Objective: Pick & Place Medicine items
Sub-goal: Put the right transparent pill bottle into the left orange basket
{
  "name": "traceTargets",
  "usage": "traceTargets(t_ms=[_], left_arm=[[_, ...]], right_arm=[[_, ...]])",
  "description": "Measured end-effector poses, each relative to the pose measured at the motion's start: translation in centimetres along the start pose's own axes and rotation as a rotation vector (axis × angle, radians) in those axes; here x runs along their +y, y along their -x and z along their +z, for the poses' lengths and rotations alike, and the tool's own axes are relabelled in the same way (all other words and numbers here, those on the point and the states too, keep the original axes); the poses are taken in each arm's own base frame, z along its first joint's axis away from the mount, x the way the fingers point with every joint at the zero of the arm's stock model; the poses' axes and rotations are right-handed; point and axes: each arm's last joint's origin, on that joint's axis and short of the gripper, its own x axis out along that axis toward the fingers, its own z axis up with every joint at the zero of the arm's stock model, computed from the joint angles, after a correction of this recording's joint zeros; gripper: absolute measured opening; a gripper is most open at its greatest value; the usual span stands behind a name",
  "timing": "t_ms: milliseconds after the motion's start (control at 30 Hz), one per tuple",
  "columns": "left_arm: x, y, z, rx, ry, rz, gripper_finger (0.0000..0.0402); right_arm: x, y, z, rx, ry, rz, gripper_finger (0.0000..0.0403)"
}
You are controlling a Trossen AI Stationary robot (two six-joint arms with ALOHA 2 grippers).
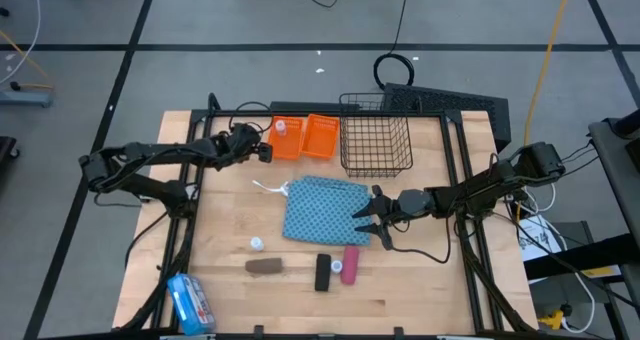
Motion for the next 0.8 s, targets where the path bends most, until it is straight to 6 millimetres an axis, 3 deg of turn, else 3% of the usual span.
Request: traceTargets(t_ms=[500,800], left_arm=[[-1.1,0.3,0.0,-0.030,-0.044,-0.086,0.0367],[-0.6,0.8,0.3,-0.049,-0.068,-0.039,0.0367]], right_arm=[[0.0,0.0,0.0,0.000,0.000,0.000,0.0171],[0.0,0.0,0.0,0.002,0.000,0.000,0.0171]])
